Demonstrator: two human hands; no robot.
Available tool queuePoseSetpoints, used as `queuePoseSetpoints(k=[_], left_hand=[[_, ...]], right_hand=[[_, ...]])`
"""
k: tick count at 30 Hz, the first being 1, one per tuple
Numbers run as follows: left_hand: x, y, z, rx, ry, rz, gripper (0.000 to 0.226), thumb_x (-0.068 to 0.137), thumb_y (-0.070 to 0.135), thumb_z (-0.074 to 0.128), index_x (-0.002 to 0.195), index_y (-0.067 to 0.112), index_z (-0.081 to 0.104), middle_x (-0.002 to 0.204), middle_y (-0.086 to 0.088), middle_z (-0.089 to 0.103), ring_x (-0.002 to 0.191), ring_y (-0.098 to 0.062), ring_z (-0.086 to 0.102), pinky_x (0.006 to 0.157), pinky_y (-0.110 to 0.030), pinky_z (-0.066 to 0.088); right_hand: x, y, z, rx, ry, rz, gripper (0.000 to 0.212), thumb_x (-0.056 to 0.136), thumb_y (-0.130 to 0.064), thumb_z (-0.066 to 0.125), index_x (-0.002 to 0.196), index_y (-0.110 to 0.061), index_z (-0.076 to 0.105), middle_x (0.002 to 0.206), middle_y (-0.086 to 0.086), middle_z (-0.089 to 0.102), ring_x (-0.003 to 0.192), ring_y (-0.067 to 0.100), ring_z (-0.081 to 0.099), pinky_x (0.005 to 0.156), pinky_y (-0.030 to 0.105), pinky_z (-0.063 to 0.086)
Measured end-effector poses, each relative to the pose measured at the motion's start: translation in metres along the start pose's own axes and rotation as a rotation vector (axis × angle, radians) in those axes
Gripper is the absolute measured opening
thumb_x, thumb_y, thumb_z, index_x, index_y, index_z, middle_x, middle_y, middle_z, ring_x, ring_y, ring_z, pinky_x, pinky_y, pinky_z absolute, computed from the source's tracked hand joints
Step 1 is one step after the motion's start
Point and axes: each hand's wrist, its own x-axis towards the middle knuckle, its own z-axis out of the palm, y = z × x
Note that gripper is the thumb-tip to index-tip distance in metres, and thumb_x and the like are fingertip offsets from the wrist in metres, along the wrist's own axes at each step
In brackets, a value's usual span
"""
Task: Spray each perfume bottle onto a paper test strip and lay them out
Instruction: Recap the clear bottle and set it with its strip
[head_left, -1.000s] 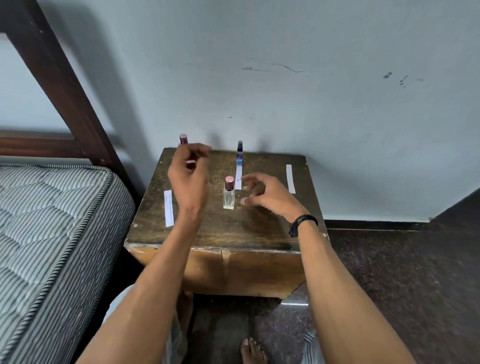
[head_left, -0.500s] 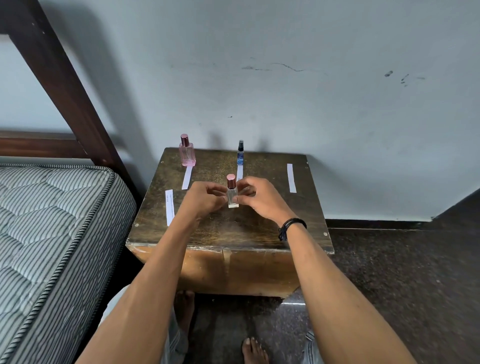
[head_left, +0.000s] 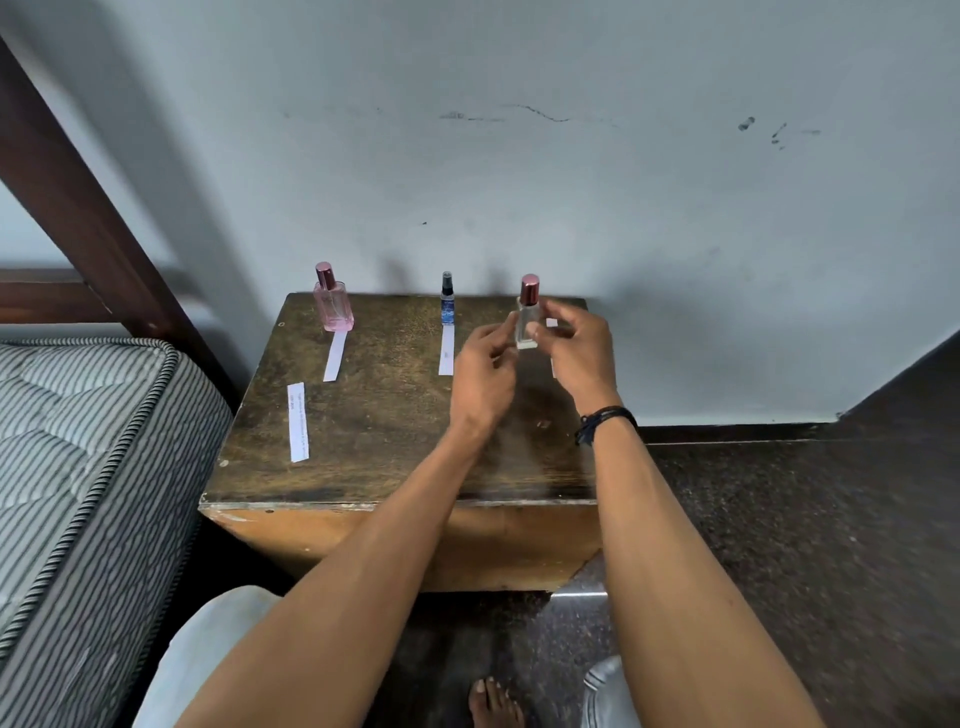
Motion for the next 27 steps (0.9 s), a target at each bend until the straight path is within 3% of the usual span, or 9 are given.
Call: queuePoseSetpoints(k=[5, 8, 12, 20, 27], left_hand=[[0.028, -0.006, 0.032, 0.037, -0.104, 0.004, 0.056, 0.092, -0.007, 0.044, 0.141, 0.018, 0.055, 0.132, 0.000, 0.057, 0.116, -0.014, 0.058, 0.106, -0.035, 0.047], [0.039, -0.014, 0.043, 0.077, -0.148, 0.001, 0.058, 0.092, -0.008, 0.043, 0.142, 0.019, 0.054, 0.138, -0.002, 0.054, 0.124, -0.017, 0.055, 0.111, -0.034, 0.043], [0.048, -0.020, 0.050, 0.068, -0.138, 0.004, 0.064, 0.087, -0.011, 0.041, 0.143, 0.018, 0.053, 0.141, -0.004, 0.053, 0.130, -0.018, 0.050, 0.114, -0.035, 0.039], [0.057, -0.022, 0.053, 0.099, -0.161, 0.006, 0.066, 0.088, -0.005, 0.040, 0.147, 0.023, 0.047, 0.142, -0.004, 0.050, 0.131, -0.019, 0.048, 0.112, -0.037, 0.040], [0.058, -0.024, 0.055, 0.153, -0.205, 0.009, 0.063, 0.091, 0.005, 0.044, 0.150, 0.028, 0.043, 0.144, -0.002, 0.048, 0.125, -0.020, 0.054, 0.107, -0.038, 0.045]], right_hand=[[0.015, 0.017, -0.006, 0.073, 0.163, 0.066, 0.038, 0.091, -0.006, 0.074, 0.128, -0.018, 0.072, 0.108, -0.009, 0.075, 0.099, 0.006, 0.069, 0.095, 0.022, 0.054], [0.018, 0.028, -0.001, 0.099, 0.236, 0.089, 0.037, 0.093, -0.009, 0.071, 0.128, -0.020, 0.072, 0.118, -0.005, 0.076, 0.104, 0.004, 0.068, 0.095, 0.020, 0.052], [0.025, 0.034, 0.006, 0.082, 0.239, 0.098, 0.036, 0.100, -0.012, 0.064, 0.135, -0.019, 0.067, 0.133, -0.002, 0.068, 0.122, 0.006, 0.061, 0.096, 0.011, 0.042], [0.040, 0.041, 0.008, 0.014, 0.227, 0.048, 0.034, 0.101, -0.017, 0.063, 0.134, -0.021, 0.068, 0.132, -0.003, 0.069, 0.122, 0.008, 0.063, 0.106, 0.026, 0.049], [0.041, 0.045, 0.011, 0.005, 0.249, 0.062, 0.034, 0.100, -0.017, 0.065, 0.134, -0.019, 0.068, 0.134, -0.001, 0.068, 0.124, 0.008, 0.062, 0.096, 0.010, 0.043]])
